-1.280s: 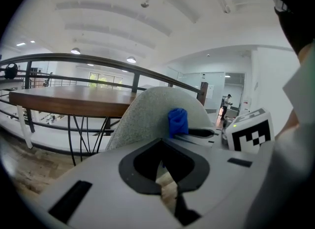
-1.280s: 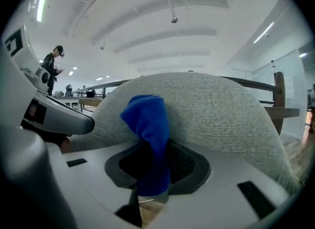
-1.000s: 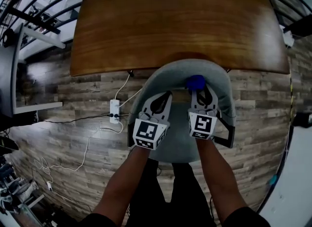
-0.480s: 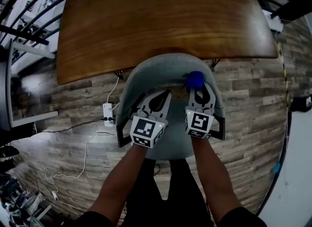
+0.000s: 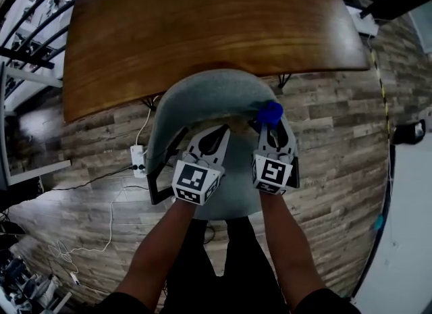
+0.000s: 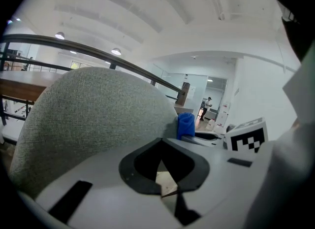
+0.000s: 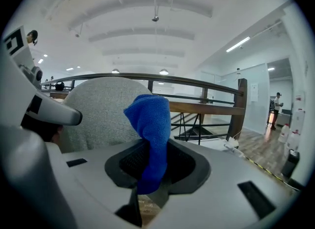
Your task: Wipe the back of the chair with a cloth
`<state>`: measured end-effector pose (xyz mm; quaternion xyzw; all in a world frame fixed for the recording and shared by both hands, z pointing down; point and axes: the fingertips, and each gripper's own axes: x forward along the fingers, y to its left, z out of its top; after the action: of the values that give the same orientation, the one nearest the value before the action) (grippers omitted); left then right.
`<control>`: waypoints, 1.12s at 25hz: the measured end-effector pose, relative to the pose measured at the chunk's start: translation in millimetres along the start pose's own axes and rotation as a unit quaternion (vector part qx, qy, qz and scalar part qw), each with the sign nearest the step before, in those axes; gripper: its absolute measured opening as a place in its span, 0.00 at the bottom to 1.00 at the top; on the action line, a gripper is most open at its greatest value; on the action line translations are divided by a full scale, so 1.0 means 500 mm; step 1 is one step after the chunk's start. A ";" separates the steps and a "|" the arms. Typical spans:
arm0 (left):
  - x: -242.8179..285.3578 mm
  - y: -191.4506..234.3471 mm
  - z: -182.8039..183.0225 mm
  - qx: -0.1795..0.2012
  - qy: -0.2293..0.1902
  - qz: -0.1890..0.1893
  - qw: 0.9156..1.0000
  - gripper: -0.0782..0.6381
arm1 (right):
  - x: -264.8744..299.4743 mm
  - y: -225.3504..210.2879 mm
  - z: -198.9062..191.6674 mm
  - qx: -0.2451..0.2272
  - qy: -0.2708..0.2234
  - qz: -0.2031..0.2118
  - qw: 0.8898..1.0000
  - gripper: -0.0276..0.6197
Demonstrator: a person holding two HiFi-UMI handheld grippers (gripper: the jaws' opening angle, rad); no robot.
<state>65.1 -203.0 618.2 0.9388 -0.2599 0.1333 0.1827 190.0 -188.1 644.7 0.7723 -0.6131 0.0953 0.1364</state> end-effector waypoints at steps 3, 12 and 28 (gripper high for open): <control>-0.004 -0.014 -0.007 0.004 0.004 -0.007 1.000 0.12 | -0.011 -0.024 -0.006 0.004 0.004 -0.008 1.000 0.20; -0.031 -0.008 -0.018 -0.010 -0.004 0.009 1.000 0.12 | -0.045 -0.040 -0.020 -0.027 0.012 -0.008 1.000 0.20; -0.218 0.132 -0.103 -0.069 -0.024 0.164 0.984 0.12 | -0.046 0.373 -0.027 -0.086 -0.014 0.318 0.944 0.20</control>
<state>-68.6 -186.6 644.8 0.8715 -0.4232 0.1209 0.2162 3.5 -202.1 667.8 0.5237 -0.8345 0.0699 0.1566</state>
